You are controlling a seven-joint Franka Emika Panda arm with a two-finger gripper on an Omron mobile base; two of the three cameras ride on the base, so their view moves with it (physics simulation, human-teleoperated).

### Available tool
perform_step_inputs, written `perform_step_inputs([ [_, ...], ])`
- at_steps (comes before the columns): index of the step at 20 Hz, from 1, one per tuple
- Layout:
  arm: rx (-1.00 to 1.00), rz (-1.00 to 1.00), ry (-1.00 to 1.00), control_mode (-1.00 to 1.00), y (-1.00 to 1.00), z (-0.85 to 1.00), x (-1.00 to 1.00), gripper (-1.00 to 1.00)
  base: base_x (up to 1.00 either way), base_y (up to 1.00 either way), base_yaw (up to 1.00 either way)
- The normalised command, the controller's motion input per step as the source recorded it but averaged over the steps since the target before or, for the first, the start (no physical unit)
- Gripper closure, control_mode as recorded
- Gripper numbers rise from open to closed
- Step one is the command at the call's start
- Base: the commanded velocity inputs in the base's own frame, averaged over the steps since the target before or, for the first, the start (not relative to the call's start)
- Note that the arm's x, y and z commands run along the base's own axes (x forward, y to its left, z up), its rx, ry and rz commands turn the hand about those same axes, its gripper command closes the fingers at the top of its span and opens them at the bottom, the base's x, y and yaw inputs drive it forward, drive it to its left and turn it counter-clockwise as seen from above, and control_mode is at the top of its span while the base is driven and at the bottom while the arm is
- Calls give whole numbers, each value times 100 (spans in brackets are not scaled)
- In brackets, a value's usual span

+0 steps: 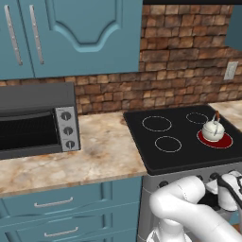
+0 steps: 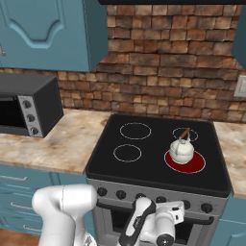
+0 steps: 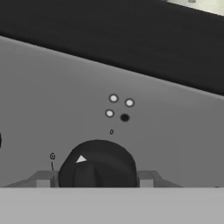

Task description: The kettle is done boiling. Turn off the stove, then wait for 300 timesteps before moving the kettle to the dining table.

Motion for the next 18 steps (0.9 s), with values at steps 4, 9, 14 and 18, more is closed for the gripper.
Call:
perform_step_inputs([
  [4, 15, -7, 0, -100, -10, 0, -6, 100, 0, 0, 0],
  [9, 15, -9, 0, -100, -5, 0, -12, 100, 0, 0, 0],
  [14, 14, -9, 0, -100, -1, 0, -9, 100, 0, 0, 0],
  [18, 15, -9, 0, -100, -1, 0, -7, 100, 0, 0, 0],
])
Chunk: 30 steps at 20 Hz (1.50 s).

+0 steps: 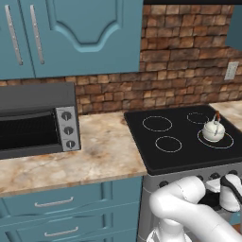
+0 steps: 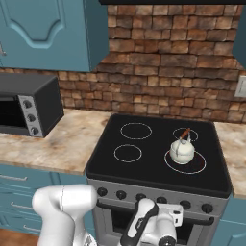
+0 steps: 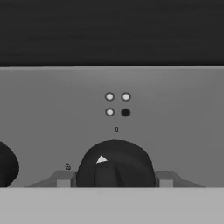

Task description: The kettle is done boiling. Turn off the stove, then wait for 300 timesteps before moving the kettle to the dining table.

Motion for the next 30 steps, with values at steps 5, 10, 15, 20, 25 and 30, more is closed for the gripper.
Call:
perform_step_inputs([
  [5, 15, -9, 0, -100, -1, 0, -9, 100, 0, 0, 0],
  [10, 12, -8, 4, -100, 0, -3, -7, 100, 0, 0, 0],
  [15, 10, -8, 5, -100, 0, -4, -8, 100, 0, 0, 0],
  [20, 1, -2, 4, -100, 0, -10, -1, -100, 0, 0, 0],
  [25, 0, 0, -1, -100, 0, 0, 0, -100, 0, 0, 0],
  [30, 0, 0, -5, -100, 0, 0, -4, -100, 0, 0, 0],
])
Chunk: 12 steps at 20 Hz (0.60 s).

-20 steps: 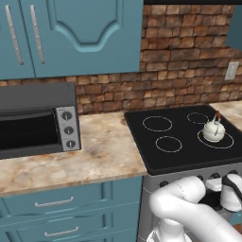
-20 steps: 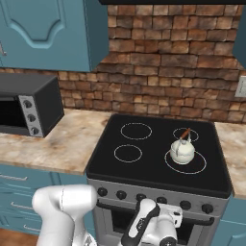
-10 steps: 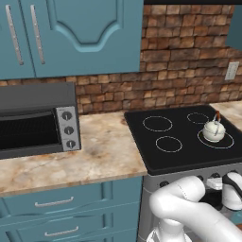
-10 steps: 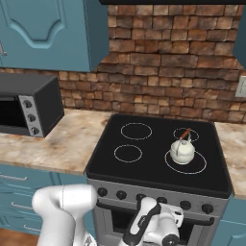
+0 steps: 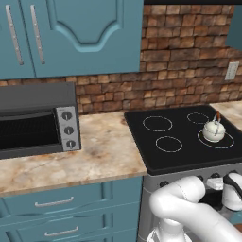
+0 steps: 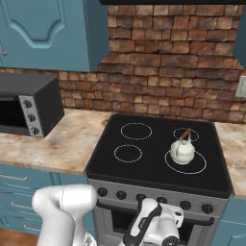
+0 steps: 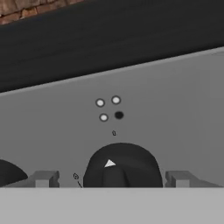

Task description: The kettle is done boiling. Turn off the stove, then wait for 300 timesteps before moving the kettle to the dining table.

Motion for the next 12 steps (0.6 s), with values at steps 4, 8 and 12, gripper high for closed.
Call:
perform_step_inputs([
  [4, 0, -1, -10, -100, 0, 0, -10, -100, 0, 0, 0],
  [8, 0, -3, -9, -100, 0, 0, -13, -100, 0, 0, 0],
  [12, 0, -3, -8, -100, 0, 3, -10, -100, 0, 0, 0],
])
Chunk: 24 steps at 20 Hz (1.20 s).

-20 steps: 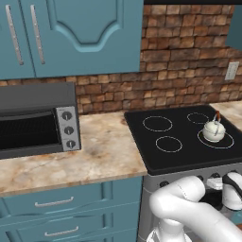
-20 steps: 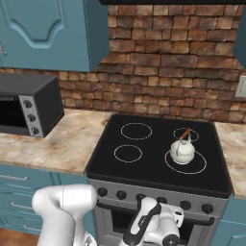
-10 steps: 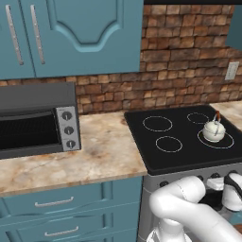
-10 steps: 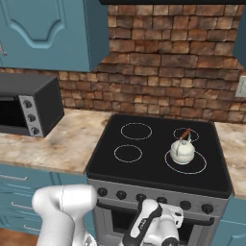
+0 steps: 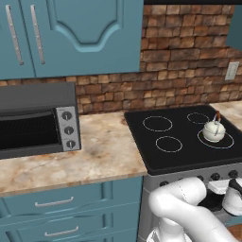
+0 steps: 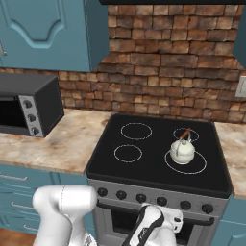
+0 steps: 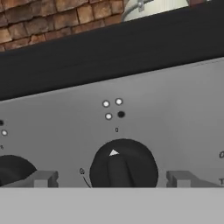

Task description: The kettle is done boiling. Turn off the stove, then wait for 300 timesteps before moving the kettle to the dining table.

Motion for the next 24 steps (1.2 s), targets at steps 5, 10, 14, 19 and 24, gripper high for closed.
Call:
perform_step_inputs([
  [5, 0, -1, -12, -100, 0, 22, -11, -100, 0, 0, 0],
  [10, -1, 0, -14, -100, 0, 25, -9, -100, 0, 0, 0],
  [14, -2, -1, -13, -100, 0, 31, -12, -100, 0, 0, 0],
  [19, -2, -1, -12, -100, 0, 39, -12, -100, 0, 0, 0],
  [24, -2, -2, -9, -100, 0, 46, -6, -100, 0, 0, 0],
])
